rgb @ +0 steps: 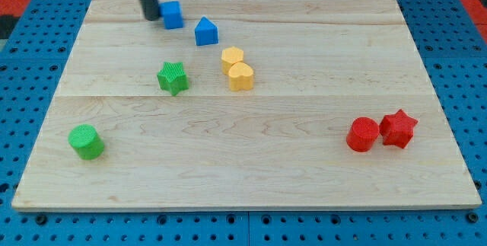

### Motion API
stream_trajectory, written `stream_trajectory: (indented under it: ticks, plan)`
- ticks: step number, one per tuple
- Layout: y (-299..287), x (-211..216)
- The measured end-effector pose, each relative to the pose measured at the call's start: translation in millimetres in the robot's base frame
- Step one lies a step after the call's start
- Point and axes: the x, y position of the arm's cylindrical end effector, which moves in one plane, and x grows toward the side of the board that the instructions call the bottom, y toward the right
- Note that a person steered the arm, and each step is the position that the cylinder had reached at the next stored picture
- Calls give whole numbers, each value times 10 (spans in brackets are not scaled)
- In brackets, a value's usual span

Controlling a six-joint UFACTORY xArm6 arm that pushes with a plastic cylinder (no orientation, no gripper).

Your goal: Push the blue cube and the blue triangle above the yellow hexagon

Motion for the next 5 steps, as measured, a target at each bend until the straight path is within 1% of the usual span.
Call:
stream_trajectory:
  ticks: [1, 2, 3, 4, 5]
  plan:
    - [379, 340]
    - [499, 482]
    - [168, 321]
    - [-488, 147]
    - [-439, -258]
